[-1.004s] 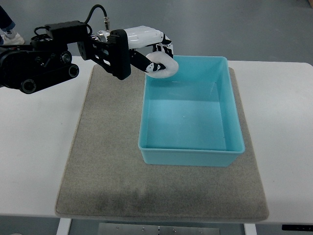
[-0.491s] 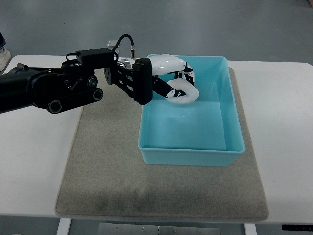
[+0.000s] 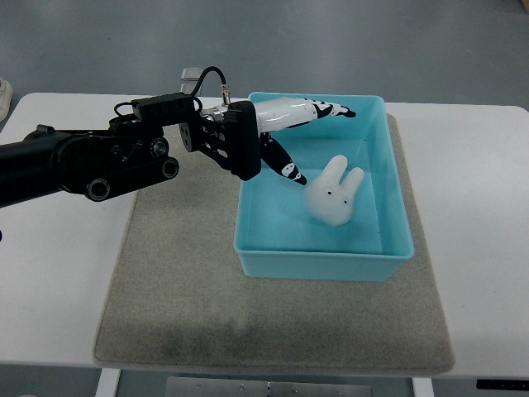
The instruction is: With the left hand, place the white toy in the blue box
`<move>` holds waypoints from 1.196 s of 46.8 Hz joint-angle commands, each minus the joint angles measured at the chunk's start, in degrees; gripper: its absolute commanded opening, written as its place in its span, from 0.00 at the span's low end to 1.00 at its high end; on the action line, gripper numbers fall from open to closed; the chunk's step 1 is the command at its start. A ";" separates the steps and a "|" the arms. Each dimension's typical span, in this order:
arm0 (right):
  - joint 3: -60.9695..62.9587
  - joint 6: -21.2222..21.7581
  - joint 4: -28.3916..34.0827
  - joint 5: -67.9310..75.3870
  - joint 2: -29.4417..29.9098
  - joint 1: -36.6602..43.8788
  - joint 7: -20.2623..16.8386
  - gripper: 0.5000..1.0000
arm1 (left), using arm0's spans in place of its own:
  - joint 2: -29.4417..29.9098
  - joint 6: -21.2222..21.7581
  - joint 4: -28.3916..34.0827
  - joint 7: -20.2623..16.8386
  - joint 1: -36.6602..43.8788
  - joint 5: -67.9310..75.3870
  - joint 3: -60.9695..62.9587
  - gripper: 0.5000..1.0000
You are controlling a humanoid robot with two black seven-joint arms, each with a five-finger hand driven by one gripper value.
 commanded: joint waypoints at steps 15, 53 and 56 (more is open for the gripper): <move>0.00 -0.03 0.08 0.00 0.00 0.00 0.00 0.87 | 0.71 0.09 3.02 -0.06 0.10 -0.15 -0.35 0.98; 0.00 -0.03 -0.01 0.00 0.00 0.00 0.00 0.87 | 1.41 2.37 30.44 -0.06 1.24 -4.36 -3.43 0.98; 0.00 -0.03 -0.01 0.00 0.00 0.00 0.00 0.87 | 1.41 2.37 31.50 -0.06 1.42 -6.46 -3.43 0.98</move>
